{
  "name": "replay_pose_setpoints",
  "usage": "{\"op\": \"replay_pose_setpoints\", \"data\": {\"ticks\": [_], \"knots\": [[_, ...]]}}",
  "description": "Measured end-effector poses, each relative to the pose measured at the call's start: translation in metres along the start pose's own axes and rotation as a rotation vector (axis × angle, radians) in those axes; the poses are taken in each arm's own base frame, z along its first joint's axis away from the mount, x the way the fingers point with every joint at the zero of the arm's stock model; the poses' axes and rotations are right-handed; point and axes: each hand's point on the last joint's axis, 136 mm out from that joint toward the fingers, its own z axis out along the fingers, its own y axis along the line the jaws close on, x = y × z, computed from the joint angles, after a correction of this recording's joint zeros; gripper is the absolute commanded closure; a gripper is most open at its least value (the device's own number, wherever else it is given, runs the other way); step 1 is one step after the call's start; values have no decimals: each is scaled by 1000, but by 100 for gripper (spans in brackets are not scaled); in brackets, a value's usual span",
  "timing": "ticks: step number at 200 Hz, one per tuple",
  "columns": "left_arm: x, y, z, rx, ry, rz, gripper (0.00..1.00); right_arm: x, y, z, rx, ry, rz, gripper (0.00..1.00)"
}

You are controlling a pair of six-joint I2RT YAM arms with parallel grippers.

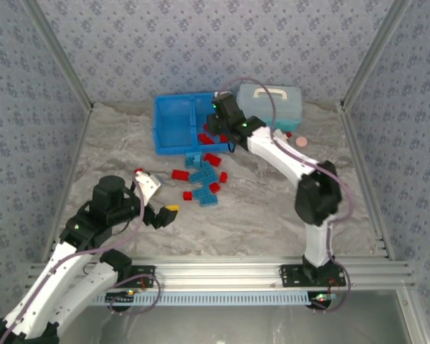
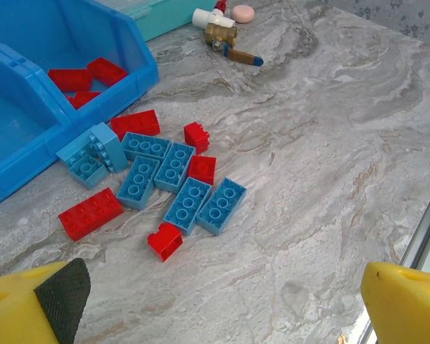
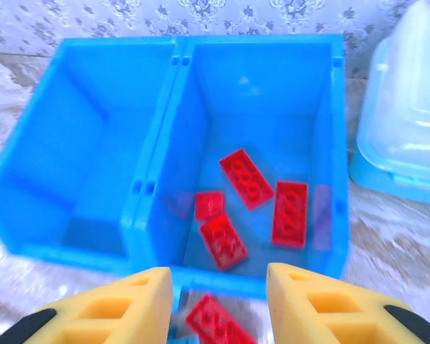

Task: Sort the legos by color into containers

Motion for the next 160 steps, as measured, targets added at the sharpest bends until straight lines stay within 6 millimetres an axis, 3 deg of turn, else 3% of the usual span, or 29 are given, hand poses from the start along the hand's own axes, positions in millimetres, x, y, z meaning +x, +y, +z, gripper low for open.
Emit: {"op": "replay_pose_setpoints", "data": {"ticks": [12, 27, 63, 77, 131, 160], "knots": [[0, 0, 0, 0, 0, 0, 1, 10, 1, -22, -13, -16, 21, 59], [0, 0, 0, 0, 0, 0, 1, 34, -1, -31, -11, 4, 41, 59], [0, 0, 1, 1, 3, -1, 1, 121, -14, -6, 45, 166, 66, 56], [0, 0, 2, 1, 4, -2, 1, 144, -17, 7, 63, 221, 80, 55], [0, 0, 2, 4, 4, -2, 1, 190, -28, 49, 91, 331, 167, 56], [0, 0, 2, 4, 4, -2, 1, 207, -28, 59, 101, 371, 189, 59]]}}
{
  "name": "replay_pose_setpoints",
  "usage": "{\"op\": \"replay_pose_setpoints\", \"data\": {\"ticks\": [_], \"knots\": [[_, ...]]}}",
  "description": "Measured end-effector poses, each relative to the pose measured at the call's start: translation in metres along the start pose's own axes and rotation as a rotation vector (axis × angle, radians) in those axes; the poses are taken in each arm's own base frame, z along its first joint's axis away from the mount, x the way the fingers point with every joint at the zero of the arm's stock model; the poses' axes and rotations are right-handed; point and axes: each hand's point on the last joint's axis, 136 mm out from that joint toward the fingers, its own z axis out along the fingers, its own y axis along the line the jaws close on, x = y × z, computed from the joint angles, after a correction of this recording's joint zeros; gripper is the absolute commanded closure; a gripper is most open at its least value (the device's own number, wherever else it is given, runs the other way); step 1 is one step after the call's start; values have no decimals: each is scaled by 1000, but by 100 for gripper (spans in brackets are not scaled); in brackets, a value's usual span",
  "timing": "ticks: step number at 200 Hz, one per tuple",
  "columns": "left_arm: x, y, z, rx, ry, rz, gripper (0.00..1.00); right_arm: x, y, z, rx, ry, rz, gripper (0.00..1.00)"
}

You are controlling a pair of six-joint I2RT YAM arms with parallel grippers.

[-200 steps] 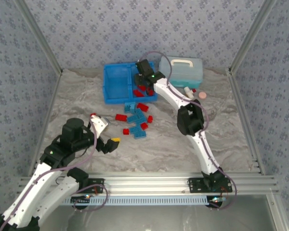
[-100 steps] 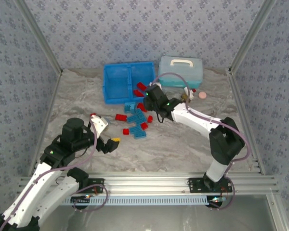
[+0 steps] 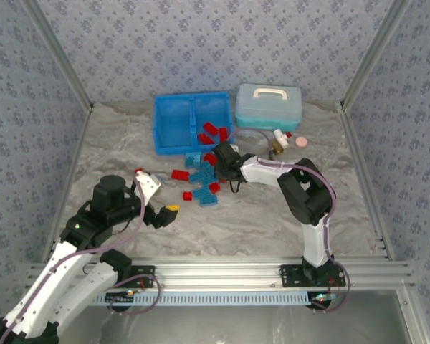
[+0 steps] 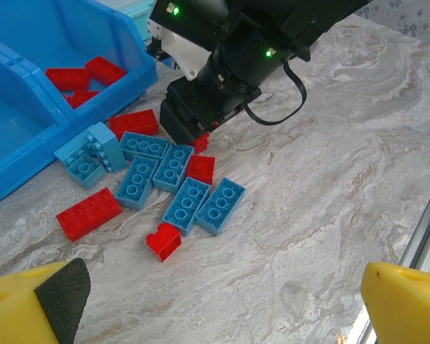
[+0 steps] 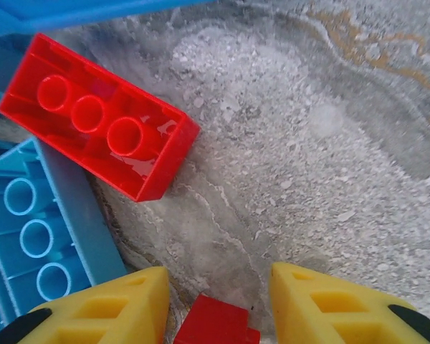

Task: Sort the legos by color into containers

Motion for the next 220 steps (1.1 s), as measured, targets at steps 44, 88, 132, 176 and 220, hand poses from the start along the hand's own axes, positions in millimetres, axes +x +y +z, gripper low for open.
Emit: {"op": "replay_pose_setpoints", "data": {"ticks": [44, 88, 132, 176, 220], "knots": [[0, 0, 0, 0, 0, 0, 1, 4, 5, -1, -4, 3, 18, 72], [0, 0, 0, 0, 0, 0, 1, 4, -2, -7, 15, -16, 27, 78], [0, 0, 0, 0, 0, 0, 1, -29, 3, -51, -10, -126, 13, 79], [0, -1, 0, 3, -1, 0, 1, -122, 43, -105, -87, -349, -52, 78], [0, -1, 0, 3, -1, 0, 1, -223, 67, -87, -96, -494, -53, 77]]}}
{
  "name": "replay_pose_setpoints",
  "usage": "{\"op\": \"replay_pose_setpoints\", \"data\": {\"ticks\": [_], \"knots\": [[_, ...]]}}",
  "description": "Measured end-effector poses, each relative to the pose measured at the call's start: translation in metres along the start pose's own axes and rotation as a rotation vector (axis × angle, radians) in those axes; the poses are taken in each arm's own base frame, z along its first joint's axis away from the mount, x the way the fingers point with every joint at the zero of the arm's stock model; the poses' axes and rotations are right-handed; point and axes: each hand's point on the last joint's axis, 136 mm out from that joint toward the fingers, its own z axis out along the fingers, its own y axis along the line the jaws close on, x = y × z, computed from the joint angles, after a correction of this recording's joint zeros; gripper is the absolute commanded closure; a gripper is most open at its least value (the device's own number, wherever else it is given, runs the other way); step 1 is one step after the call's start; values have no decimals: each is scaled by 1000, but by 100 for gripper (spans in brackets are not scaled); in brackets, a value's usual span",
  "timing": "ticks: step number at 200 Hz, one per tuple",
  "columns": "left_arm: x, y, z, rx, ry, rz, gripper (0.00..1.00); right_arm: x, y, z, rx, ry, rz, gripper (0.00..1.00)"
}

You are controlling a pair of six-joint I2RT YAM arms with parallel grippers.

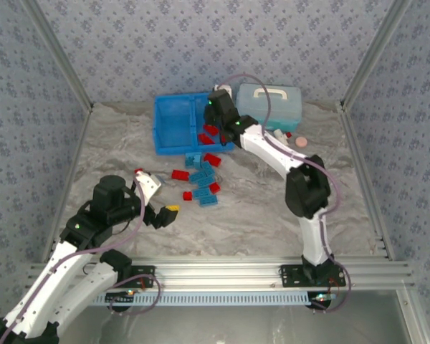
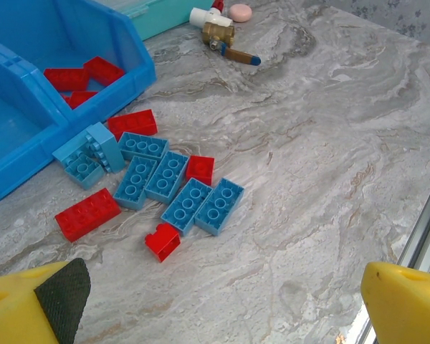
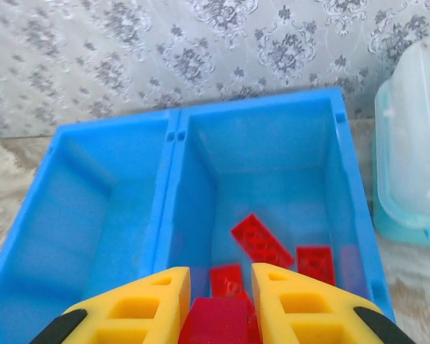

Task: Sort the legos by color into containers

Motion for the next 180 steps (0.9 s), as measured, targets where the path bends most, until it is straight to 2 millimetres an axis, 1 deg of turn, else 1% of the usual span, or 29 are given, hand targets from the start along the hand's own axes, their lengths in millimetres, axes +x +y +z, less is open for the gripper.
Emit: {"op": "replay_pose_setpoints", "data": {"ticks": [10, 19, 28, 39, 67, 81, 100, 125, 139, 157, 172, 180], "knots": [[0, 0, 0, 0, 0, 0, 1, -1, -2, 18, 12, 4, -8, 77], [0, 0, 0, 0, 0, 0, 1, 4, -7, 36, 28, 19, -18, 77], [0, 0, 0, 0, 0, 0, 1, 13, -13, 53, 47, 46, -29, 77], [0, 0, 0, 0, 0, 0, 1, 25, -18, 68, 60, 79, -39, 77], [0, 0, 0, 0, 0, 0, 1, 54, -22, 95, 65, 152, -67, 74], [0, 0, 0, 0, 0, 0, 1, 63, -20, 104, 59, 172, -70, 71], [0, 0, 0, 0, 0, 0, 1, 73, -19, 111, 47, 201, -63, 63], [0, 0, 0, 0, 0, 0, 1, 77, -20, 112, 43, 225, -57, 60], [0, 0, 0, 0, 0, 0, 1, 73, -20, 110, 39, 227, -55, 57], [0, 0, 0, 0, 1, 0, 1, 67, -19, 106, 32, 223, -60, 57], [1, 0, 2, 1, 7, -3, 1, 60, -18, 97, 27, 228, -69, 58], [1, 1, 3, 1, 11, -7, 1, 53, -17, 89, 23, 231, -76, 57]]}}
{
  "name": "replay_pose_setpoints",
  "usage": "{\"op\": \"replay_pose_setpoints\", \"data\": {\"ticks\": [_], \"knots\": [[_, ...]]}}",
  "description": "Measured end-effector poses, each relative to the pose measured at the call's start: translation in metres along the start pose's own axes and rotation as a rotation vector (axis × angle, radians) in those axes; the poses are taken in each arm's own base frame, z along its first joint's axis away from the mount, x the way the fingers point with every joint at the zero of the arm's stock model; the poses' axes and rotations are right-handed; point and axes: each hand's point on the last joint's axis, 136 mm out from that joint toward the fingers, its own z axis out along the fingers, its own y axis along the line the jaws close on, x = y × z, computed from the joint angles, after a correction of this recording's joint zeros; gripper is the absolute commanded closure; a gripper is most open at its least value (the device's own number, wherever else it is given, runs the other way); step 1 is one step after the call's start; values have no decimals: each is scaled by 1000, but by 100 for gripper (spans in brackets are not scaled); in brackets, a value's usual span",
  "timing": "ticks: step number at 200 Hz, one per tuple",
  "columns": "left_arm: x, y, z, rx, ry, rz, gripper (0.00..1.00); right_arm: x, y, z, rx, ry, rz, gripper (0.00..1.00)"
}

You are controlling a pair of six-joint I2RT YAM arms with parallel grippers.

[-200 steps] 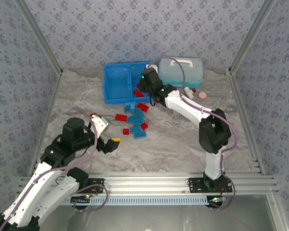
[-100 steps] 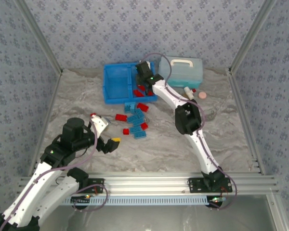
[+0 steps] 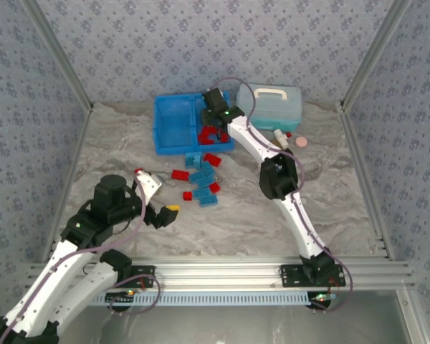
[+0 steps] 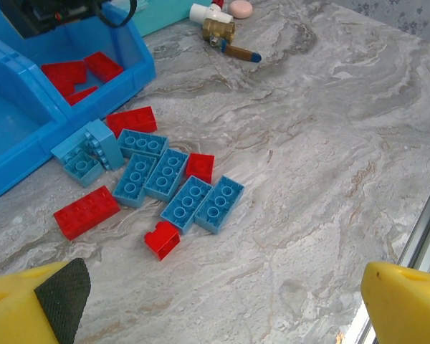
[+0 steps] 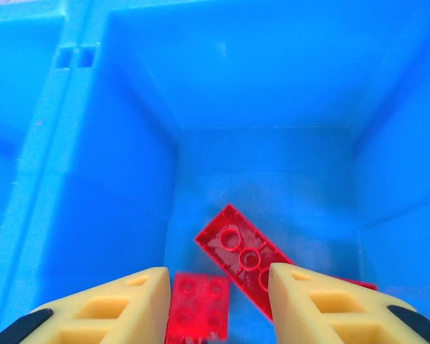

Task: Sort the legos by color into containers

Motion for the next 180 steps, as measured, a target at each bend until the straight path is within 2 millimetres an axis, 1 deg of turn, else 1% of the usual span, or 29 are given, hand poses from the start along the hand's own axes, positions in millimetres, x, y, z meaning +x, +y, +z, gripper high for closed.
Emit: {"op": "replay_pose_setpoints", "data": {"ticks": [12, 25, 39, 42, 44, 48, 54, 57, 59, 62, 67, 68, 73, 76, 81, 90, 100, 107, 122, 138, 154, 168, 180], "knots": [[0, 1, 1, -4, 2, -13, 1, -7, 1, -18, -8, 1, -6, 57], [-3, 2, 4, -5, 5, -28, 1, -15, -1, -50, -18, -2, -16, 56], [-10, -1, 9, 2, 22, -29, 1, -18, -5, -95, -41, -13, -23, 55], [-14, -2, 11, 4, 30, -27, 1, -19, -7, -110, -49, -23, -22, 54], [-16, -2, 12, 6, 33, -25, 1, -19, -7, -114, -53, -26, -22, 54], [-20, -4, 14, 11, 39, -19, 1, -20, -11, -132, -59, -35, -20, 53], [-28, -6, 18, 11, 50, -11, 1, -18, -14, -153, -75, -47, -18, 52], [-32, -7, 21, 11, 63, -6, 1, -18, -16, -166, -88, -59, -16, 51], [-34, -8, 22, 11, 63, -3, 1, -17, -17, -171, -91, -62, -15, 50], [-39, -10, 26, 14, 74, 2, 1, -17, -21, -186, -96, -77, -10, 49], [-46, -12, 31, 14, 90, 8, 1, -15, -24, -201, -109, -91, -5, 47], [-47, -13, 32, 15, 93, 9, 1, -15, -26, -206, -111, -99, -2, 47], [-53, -15, 39, 15, 111, 14, 1, -12, -30, -219, -123, -114, 0, 46], [-57, -17, 43, 17, 122, 16, 1, -9, -35, -231, -128, -128, 8, 45], [-62, -20, 49, 17, 138, 21, 3, -3, -41, -243, -133, -137, 14, 44], [-65, -25, 68, 20, 194, 22, 7, 9, -53, -262, -142, -160, 23, 43], [-63, -29, 88, 24, 259, 21, 12, 29, -66, -273, -141, -158, 32, 42], [-56, -31, 104, 27, 314, 12, 16, 44, -75, -277, -134, -151, 40, 41], [-34, -30, 138, 17, 445, -22, 22, 79, -95, -280, -112, -112, 66, 35], [-10, -27, 164, 6, 566, -54, 29, 107, -108, -281, -94, -71, 76, 27], [5, -23, 184, -5, 656, -83, 33, 118, -113, -287, -93, -60, 83, 21], [13, -21, 201, -8, 705, -103, 36, 117, -113, -297, -100, -75, 85, 19], [18, -20, 212, -13, 732, -115, 47, 113, -113, -304, -107, -95, 86, 19]]}}
